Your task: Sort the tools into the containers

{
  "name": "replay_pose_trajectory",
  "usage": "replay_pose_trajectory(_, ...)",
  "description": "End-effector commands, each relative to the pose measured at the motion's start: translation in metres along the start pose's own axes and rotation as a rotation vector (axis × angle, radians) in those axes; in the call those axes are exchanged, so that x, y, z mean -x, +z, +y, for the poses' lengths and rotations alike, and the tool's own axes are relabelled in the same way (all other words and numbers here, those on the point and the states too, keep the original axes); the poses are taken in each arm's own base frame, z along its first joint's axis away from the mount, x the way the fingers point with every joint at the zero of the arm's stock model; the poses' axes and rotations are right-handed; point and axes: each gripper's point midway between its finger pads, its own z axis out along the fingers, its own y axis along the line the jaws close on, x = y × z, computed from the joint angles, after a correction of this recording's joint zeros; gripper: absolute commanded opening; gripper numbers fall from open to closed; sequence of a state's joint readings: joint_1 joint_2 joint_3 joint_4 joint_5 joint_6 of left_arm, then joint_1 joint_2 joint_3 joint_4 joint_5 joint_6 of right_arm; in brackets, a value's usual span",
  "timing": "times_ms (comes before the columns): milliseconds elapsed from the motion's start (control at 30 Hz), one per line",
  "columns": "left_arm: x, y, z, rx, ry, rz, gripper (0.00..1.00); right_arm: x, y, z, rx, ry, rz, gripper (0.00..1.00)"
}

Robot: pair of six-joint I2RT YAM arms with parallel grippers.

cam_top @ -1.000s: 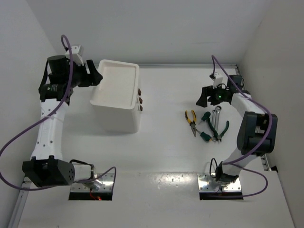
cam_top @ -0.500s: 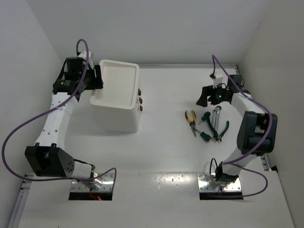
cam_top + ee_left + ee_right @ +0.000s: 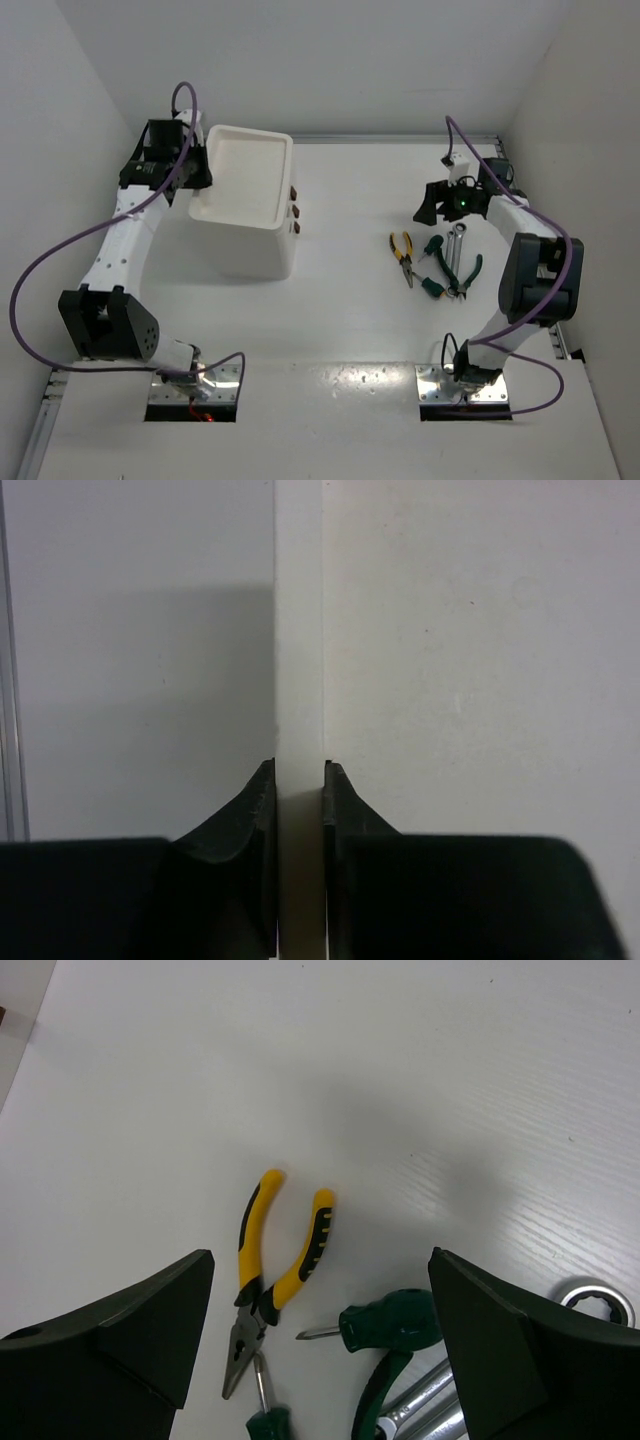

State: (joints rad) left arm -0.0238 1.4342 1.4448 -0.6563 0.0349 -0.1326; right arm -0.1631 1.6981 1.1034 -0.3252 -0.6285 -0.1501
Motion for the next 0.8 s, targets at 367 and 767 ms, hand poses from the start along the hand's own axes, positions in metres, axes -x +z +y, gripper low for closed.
replay_pose_trajectory(367,0.079,0.028,0.045,0.119,-0.047,-0.118,0.0,0.023,0.006,0.006,0.047,-0.063,-0.051,0.86)
replay_pose_trajectory(767,0.034,0.049,0.02,-0.201,-0.059,-0.004,0.0,0.108,0.012,0.149,0.525,-0.386,-0.457,0.66)
